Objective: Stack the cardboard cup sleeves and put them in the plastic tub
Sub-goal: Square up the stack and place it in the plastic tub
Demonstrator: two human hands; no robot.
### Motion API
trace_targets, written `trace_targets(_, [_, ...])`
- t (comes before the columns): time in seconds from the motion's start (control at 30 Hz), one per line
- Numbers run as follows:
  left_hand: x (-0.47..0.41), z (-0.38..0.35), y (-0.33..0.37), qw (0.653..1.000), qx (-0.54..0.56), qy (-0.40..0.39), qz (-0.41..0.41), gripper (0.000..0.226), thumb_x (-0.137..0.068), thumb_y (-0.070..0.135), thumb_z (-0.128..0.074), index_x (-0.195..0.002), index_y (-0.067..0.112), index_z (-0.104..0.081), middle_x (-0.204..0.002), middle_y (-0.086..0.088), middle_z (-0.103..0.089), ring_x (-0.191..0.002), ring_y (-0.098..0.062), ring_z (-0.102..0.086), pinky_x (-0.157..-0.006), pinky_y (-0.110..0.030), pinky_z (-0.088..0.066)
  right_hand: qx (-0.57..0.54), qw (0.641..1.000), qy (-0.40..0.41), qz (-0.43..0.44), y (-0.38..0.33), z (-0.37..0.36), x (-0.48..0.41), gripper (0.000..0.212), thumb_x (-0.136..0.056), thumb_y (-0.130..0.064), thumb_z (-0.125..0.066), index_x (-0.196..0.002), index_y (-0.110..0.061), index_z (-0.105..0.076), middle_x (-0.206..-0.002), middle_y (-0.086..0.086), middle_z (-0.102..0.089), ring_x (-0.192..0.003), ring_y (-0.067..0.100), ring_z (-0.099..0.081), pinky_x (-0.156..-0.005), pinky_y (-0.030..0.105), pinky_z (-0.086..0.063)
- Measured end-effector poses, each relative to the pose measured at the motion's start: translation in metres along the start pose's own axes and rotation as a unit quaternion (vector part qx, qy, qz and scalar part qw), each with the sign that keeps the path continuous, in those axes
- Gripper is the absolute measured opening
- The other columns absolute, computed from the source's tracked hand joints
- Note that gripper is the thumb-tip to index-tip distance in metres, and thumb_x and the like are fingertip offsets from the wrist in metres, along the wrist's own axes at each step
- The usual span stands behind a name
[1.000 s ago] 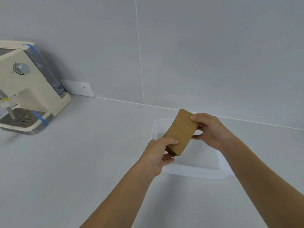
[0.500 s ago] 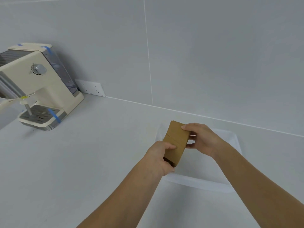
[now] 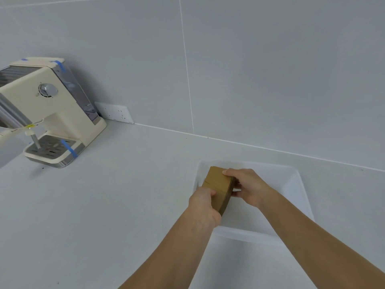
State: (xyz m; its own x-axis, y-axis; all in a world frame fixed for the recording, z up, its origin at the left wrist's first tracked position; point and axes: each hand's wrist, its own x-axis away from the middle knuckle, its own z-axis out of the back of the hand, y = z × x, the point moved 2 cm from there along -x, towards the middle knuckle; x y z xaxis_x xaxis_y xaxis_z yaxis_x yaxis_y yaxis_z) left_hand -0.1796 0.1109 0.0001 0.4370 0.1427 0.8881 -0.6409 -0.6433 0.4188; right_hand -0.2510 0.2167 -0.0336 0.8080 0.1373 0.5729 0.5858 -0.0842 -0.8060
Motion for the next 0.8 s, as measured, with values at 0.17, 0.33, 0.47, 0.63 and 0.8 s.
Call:
trace_targets(0.17, [0.000, 0.002, -0.002, 1.000, -0.011, -0.007, -0.005, 0.037, -0.085, 0.003, -0.055, -0.121, 0.007, -0.046, -0.122, -0.017, -0.047, -0.117, -0.036, -0.044, -0.105, -0.048, -0.036, -0.004, 1.000, 0.022, 0.003, 0.005, -0.006, -0.002, 0.043, -0.082, -0.011, -0.065, -0.117, 0.010, -0.052, -0.111, 0.019, -0.059, -0.096, 0.028, -0.055, -0.083, 0.042, -0.049])
trace_targets(0.33, [-0.001, 0.002, -0.001, 1.000, -0.016, 0.002, -0.003, 0.040, -0.085, 0.003, -0.055, -0.124, 0.006, -0.045, -0.121, -0.017, -0.046, -0.118, -0.036, -0.043, -0.106, -0.047, -0.034, 0.024, 0.999, 0.033, -0.004, 0.008, -0.014, -0.005, 0.027, -0.090, -0.019, -0.054, -0.108, 0.001, -0.057, -0.094, 0.008, -0.056, -0.079, 0.017, -0.052, -0.078, 0.031, -0.043])
trace_targets(0.47, [0.002, 0.002, 0.002, 1.000, 0.002, -0.001, 0.005, 0.016, -0.088, 0.007, -0.054, -0.101, 0.004, -0.047, -0.090, -0.011, -0.047, -0.099, -0.031, -0.045, -0.098, -0.041, -0.036, -0.010, 1.000, 0.023, -0.019, 0.011, -0.018, -0.003, 0.025, -0.095, -0.025, -0.046, -0.106, -0.006, -0.057, -0.086, 0.001, -0.058, -0.075, 0.012, -0.054, -0.063, 0.025, -0.042])
trace_targets(0.63, [0.012, 0.003, 0.006, 1.000, 0.020, -0.019, 0.012, 0.019, -0.086, 0.009, -0.054, -0.071, 0.007, -0.044, -0.078, -0.012, -0.047, -0.069, -0.026, -0.045, -0.079, -0.038, -0.039, -0.050, 0.998, 0.001, -0.030, 0.010, -0.019, 0.001, 0.025, -0.096, -0.030, -0.045, -0.097, -0.010, -0.060, -0.088, 0.003, -0.063, -0.078, 0.013, -0.059, -0.063, 0.025, -0.045])
trace_targets(0.8, [0.020, 0.006, 0.011, 0.999, 0.025, -0.023, 0.033, 0.014, -0.085, 0.012, -0.057, -0.081, 0.007, -0.045, -0.083, -0.012, -0.045, -0.072, -0.028, -0.044, -0.079, -0.039, -0.039, -0.060, 0.997, -0.020, -0.036, 0.012, -0.020, 0.003, 0.027, -0.095, -0.036, -0.045, -0.090, -0.014, -0.060, -0.093, 0.000, -0.064, -0.083, 0.010, -0.059, -0.063, 0.022, -0.043])
